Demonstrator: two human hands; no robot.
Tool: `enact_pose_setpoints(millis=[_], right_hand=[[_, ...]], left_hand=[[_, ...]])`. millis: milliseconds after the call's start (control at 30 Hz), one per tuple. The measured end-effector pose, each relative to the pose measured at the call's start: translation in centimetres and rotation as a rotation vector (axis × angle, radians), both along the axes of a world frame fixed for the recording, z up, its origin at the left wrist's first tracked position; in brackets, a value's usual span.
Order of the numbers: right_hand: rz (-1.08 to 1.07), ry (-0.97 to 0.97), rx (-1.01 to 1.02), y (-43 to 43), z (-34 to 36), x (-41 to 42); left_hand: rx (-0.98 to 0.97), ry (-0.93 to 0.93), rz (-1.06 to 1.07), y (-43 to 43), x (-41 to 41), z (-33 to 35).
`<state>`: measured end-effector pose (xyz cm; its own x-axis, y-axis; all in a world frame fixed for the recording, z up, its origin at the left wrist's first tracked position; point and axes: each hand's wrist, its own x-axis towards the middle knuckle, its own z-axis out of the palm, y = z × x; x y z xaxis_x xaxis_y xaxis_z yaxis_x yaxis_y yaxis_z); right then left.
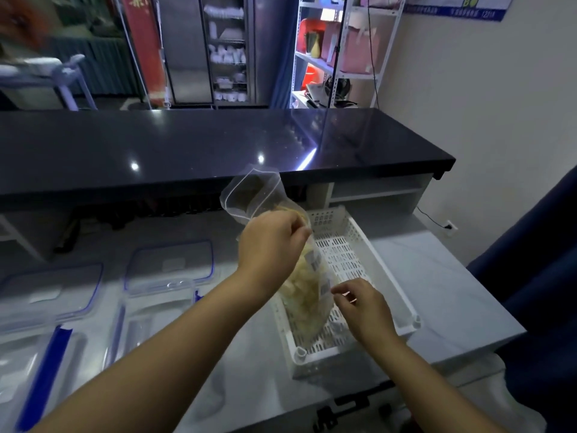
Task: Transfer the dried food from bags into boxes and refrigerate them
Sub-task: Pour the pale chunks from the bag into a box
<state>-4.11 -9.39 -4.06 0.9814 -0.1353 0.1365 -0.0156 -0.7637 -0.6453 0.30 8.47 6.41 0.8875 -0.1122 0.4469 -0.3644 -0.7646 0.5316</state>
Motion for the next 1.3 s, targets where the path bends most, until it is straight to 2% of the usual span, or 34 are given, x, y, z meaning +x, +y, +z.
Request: enact_pose_setpoints(millis=[100, 200, 367, 467, 533, 600, 733, 967, 1133, 1300], right_hand=[[0.015, 0.001, 0.048, -0.2, 0.5, -0.4], [0.02, -0.018, 0.214, 0.5, 1.3, -0.7], [0.073, 0.103, 0.804, 4.0, 3.8, -1.4], [0.205, 0.302, 1.219, 6.6, 5.3, -1.5], [0.242, 0.475, 1.376, 8.5, 5.9, -1.4], [0.247, 0.582, 1.367, 10.3, 5.7, -1.4], [0.185, 0.612, 1.247, 12.8, 4.6, -1.6], [0.068, 0.461, 1.013, 13.6, 3.3, -1.3], [-0.024, 0.393, 0.781, 13.6, 3.0, -0.9], [-0.08, 0.347, 0.653, 13.7, 3.2, -0.4]], left_hand=[[-0.085, -0.057, -0.046, -0.7, -1.1, 2.0], [-0.171, -0.179, -0.051, -0.3, -2.4, 4.3], [-0.244, -0.35, -0.038, 2.4, -4.2, 7.3], [-0.272, -0.367, -0.011, 4.3, -5.0, 7.9], [-0.302, -0.343, 0.026, 5.9, -5.6, 7.7], [-0.334, -0.307, 0.077, 7.9, -6.2, 7.1], [-0.326, -0.151, 0.211, 12.6, -7.5, 6.0], [-0.323, 0.193, 0.29, 19.0, -9.0, 2.2], [-0.338, 0.348, 0.277, 21.1, -8.7, -0.9], [-0.316, 0.497, 0.223, 22.8, -7.3, -2.8]])
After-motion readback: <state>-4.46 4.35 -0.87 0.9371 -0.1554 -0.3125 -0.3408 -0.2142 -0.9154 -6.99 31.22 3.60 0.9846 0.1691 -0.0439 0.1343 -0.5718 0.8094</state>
